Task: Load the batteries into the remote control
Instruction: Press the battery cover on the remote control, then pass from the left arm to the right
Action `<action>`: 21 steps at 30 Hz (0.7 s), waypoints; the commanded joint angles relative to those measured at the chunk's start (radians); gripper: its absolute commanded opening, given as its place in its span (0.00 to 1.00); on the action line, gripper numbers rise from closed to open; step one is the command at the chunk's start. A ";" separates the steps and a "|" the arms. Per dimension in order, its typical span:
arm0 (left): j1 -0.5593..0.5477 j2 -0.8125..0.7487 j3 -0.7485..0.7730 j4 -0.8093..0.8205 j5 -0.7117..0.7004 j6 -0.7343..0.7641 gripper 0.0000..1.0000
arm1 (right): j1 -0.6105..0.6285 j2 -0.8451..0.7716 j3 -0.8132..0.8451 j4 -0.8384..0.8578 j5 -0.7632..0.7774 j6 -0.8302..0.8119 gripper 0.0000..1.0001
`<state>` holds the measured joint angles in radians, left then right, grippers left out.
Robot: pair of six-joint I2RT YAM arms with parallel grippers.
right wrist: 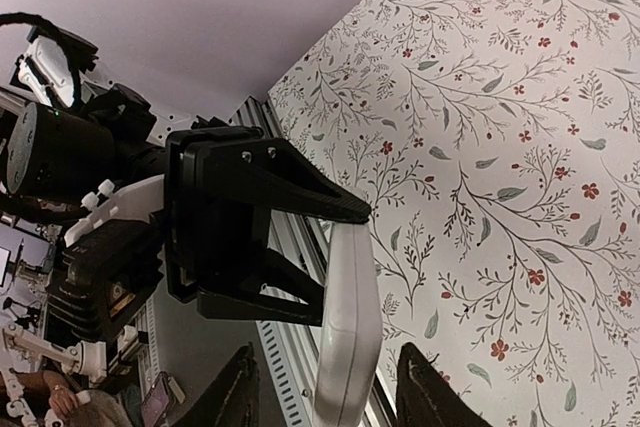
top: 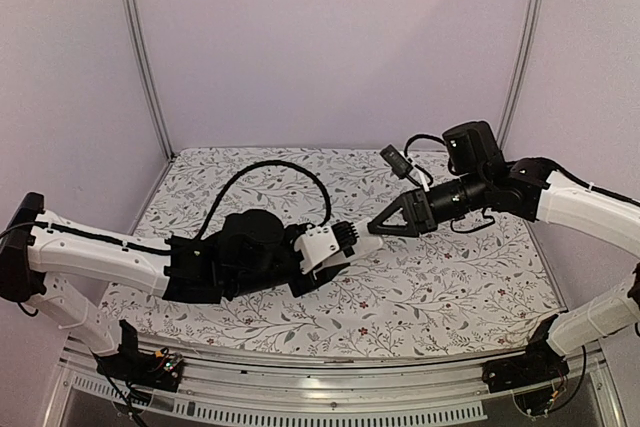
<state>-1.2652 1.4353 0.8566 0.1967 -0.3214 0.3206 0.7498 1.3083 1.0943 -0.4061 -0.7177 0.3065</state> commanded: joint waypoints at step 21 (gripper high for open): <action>0.004 -0.024 0.001 0.011 -0.005 0.000 0.00 | 0.021 0.055 -0.026 0.016 -0.026 0.008 0.33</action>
<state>-1.2648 1.4330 0.8562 0.1825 -0.3252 0.3290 0.7567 1.3407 1.0821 -0.3973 -0.7429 0.3248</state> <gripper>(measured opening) 0.516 0.309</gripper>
